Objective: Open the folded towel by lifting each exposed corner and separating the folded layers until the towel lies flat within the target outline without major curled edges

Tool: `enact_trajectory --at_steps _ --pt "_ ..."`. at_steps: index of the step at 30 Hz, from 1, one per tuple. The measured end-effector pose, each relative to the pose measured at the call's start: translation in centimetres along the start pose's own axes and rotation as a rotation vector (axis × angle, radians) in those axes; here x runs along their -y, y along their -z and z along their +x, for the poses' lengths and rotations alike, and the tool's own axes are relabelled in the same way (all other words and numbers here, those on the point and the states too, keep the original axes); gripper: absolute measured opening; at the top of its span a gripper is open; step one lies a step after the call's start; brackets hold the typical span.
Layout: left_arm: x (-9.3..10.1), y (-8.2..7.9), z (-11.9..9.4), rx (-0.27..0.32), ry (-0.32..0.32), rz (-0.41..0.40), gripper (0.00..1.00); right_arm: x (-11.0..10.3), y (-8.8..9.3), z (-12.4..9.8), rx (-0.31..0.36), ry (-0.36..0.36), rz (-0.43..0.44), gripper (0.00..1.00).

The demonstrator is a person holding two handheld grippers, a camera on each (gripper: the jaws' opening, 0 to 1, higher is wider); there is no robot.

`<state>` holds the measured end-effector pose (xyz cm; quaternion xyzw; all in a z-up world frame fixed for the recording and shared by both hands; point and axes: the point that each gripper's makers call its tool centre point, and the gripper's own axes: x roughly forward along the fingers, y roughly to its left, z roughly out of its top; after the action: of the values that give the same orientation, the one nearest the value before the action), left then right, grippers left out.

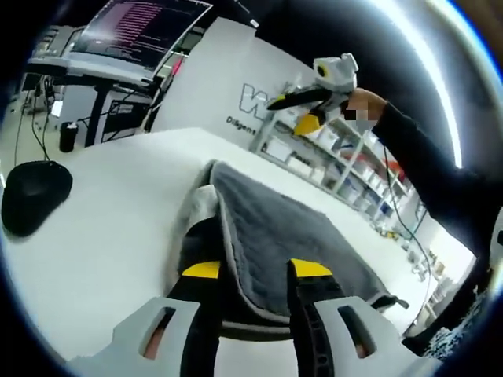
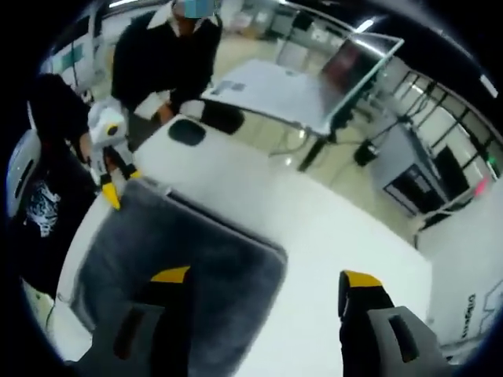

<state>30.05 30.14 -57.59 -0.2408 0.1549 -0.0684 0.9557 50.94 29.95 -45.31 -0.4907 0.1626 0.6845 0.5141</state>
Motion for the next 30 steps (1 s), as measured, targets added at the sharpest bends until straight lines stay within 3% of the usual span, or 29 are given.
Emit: enact_trajectory --at_steps 10,13,22,26,30 --pt "-0.1 0.8 0.3 -0.023 -0.006 0.009 0.26 -0.7 0.2 1.6 -0.047 -0.057 -0.125 0.72" --pt "-0.5 0.7 0.2 -0.015 -0.016 -0.03 0.25 -0.8 0.9 2.4 -0.098 -0.086 -0.185 0.67" --pt "-0.1 0.6 0.0 -0.004 -0.011 -0.097 0.23 -0.4 0.9 3.5 -0.122 -0.136 -0.213 0.6" --pt "0.4 0.1 0.2 0.006 0.046 -0.23 0.23 -0.9 1.8 4.5 -0.162 -0.178 -0.225 0.55" --pt "0.3 0.5 0.2 0.002 0.038 -0.212 0.18 -0.5 1.9 5.5 -0.172 -0.194 -0.231 0.53"
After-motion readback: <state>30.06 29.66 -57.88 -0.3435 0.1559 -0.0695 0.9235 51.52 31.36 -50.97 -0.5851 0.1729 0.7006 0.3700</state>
